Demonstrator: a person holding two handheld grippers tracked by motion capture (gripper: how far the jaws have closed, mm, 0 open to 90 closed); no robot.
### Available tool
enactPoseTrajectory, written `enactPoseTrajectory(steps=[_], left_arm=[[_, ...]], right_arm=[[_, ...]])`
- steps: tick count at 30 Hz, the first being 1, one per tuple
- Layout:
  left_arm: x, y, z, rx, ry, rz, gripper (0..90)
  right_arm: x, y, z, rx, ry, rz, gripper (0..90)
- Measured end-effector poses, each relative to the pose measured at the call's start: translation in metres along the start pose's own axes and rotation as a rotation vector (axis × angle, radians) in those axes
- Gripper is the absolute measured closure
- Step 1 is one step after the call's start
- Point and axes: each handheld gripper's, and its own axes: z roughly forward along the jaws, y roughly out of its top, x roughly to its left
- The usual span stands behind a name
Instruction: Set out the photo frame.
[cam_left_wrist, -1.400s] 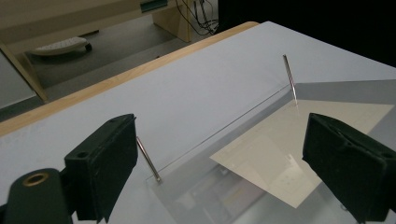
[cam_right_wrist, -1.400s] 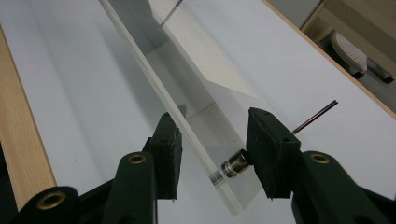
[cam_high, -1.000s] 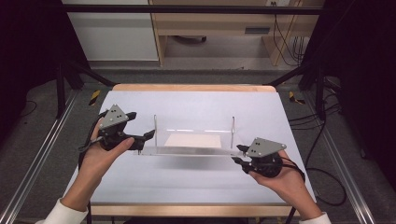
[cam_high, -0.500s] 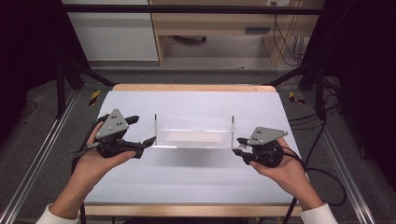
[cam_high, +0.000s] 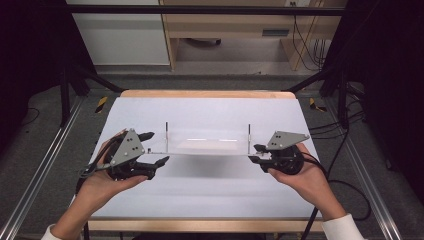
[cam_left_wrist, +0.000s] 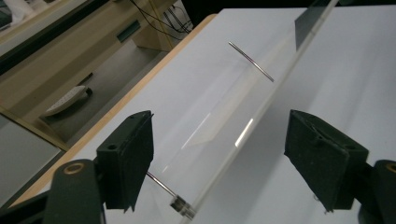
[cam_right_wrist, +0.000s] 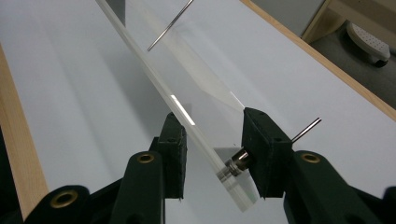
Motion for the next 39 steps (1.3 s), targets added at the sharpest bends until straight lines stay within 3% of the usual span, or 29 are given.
enactPoseTrajectory(steps=[3,7,20,28,34,39], left_arm=[[-0.004,-0.003,0.006,0.025,0.004,0.041,29.0],[-0.006,-0.005,0.018,0.048,0.002,0.066,36.9],[-0.002,-0.008,0.035,0.084,0.015,0.09,63.2],[0.003,0.0,0.037,0.123,0.011,0.09,65.1],[0.011,0.006,0.039,0.129,-0.006,0.08,65.1],[0.017,0.009,0.04,0.128,-0.012,0.08,65.0]], right_arm=[[-0.001,0.0,0.0,0.001,0.002,-0.001,61.5],[-0.002,0.002,0.0,0.004,0.003,0.0,61.6],[-0.007,0.005,0.0,0.003,0.016,0.009,61.8],[-0.01,0.008,0.001,0.004,0.012,0.01,61.6],[-0.012,-0.001,0.006,-0.04,-0.038,0.006,51.1],[-0.016,-0.006,0.011,-0.083,-0.061,0.008,52.8]])
